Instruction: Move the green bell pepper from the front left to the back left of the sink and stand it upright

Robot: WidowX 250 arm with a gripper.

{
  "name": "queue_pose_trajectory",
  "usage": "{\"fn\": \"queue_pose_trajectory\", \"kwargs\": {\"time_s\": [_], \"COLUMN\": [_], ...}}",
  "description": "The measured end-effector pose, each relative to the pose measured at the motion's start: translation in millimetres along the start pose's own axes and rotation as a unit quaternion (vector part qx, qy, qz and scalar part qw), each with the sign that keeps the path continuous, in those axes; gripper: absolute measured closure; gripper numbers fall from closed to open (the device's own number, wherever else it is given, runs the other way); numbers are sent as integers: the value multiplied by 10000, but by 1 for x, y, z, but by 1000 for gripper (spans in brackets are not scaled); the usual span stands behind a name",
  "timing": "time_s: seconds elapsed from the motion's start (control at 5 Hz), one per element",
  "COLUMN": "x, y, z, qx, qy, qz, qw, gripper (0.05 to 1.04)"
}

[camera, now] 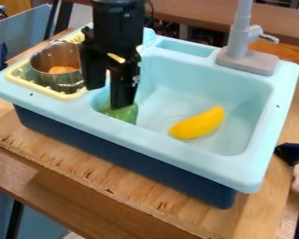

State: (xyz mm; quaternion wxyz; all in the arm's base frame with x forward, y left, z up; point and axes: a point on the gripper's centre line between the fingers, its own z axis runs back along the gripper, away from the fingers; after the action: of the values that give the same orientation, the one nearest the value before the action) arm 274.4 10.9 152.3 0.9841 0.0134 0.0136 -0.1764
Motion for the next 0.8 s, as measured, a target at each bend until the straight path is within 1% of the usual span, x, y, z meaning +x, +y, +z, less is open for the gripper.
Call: {"fn": "queue_pose_trajectory", "kwargs": {"time_s": [0.2,0.4,0.6,0.8], "x": [-8,-2,7,12], "y": [-6,-3,12,26], "z": [-8,-14,-20,-17], "qx": [49,174,252,278], "qy": [-1,91,98,71], "qz": [-62,-150,-56,109], "qw": [10000,9997,9996,9995], "gripper": [85,85,134,390]}}
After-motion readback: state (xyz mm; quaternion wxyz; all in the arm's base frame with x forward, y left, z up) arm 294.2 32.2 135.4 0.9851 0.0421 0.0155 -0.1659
